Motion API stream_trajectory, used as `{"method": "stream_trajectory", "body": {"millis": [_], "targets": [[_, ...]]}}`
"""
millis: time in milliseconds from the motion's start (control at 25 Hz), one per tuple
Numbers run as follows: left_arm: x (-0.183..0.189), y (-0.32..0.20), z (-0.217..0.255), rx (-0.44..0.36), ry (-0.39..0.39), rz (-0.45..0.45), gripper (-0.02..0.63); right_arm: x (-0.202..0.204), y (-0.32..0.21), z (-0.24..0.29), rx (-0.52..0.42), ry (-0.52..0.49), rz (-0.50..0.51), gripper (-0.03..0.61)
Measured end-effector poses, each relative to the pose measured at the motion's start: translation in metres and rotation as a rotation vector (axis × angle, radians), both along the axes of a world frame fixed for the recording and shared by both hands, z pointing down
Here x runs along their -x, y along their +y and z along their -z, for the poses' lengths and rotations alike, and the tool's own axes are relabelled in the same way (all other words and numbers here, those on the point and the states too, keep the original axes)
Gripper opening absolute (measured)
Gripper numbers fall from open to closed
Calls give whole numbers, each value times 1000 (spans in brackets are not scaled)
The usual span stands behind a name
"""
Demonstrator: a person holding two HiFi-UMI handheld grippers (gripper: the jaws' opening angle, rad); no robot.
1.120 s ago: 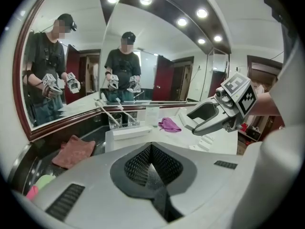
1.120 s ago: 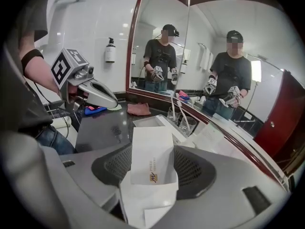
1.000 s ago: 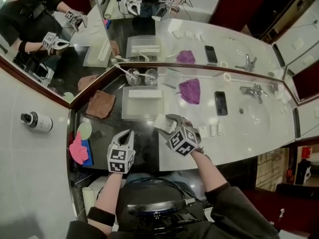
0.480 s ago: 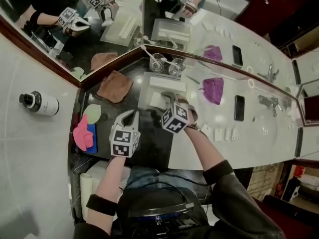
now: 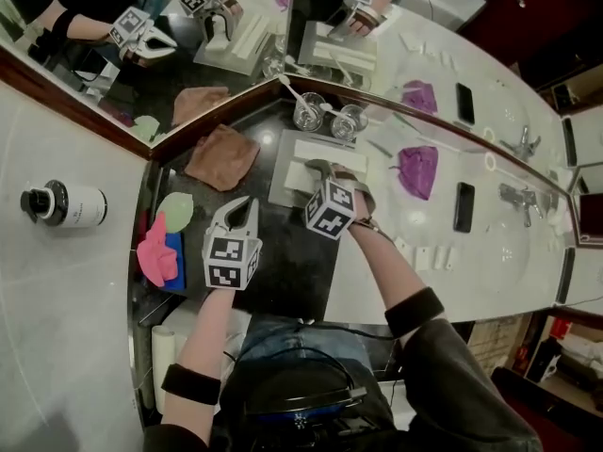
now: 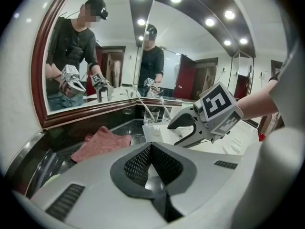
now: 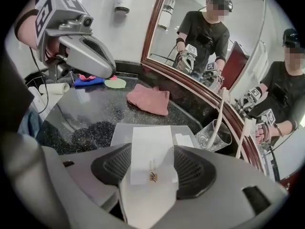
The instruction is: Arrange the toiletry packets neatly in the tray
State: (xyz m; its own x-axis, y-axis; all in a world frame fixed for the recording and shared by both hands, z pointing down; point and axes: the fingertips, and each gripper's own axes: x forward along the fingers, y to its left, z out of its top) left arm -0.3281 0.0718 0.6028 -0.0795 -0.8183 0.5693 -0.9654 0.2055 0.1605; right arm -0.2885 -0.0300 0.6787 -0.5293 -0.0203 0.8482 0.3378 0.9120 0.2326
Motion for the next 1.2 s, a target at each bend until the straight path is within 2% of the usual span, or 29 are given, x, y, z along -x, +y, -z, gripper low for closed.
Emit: {"method": "stream_trajectory", "body": {"millis": [440,760,920,1080,1200], "targets": [[10,6,-14,7,-9,26,2,9,4,-9,-26,-6,65,324],[3,4,-7,6,8,18,2,5,2,4,-39,-32,45,319],[-1,5,-1,3,-12,15,2,-2,6,22,-24,-60,33,307],[-11,1,19,-6,-41,0,2,-19,9,54,15,-116,-21,230],[-23,-3,38,-19,-57,-8,2,-37,2,85,34,-195,-111,121]]}}
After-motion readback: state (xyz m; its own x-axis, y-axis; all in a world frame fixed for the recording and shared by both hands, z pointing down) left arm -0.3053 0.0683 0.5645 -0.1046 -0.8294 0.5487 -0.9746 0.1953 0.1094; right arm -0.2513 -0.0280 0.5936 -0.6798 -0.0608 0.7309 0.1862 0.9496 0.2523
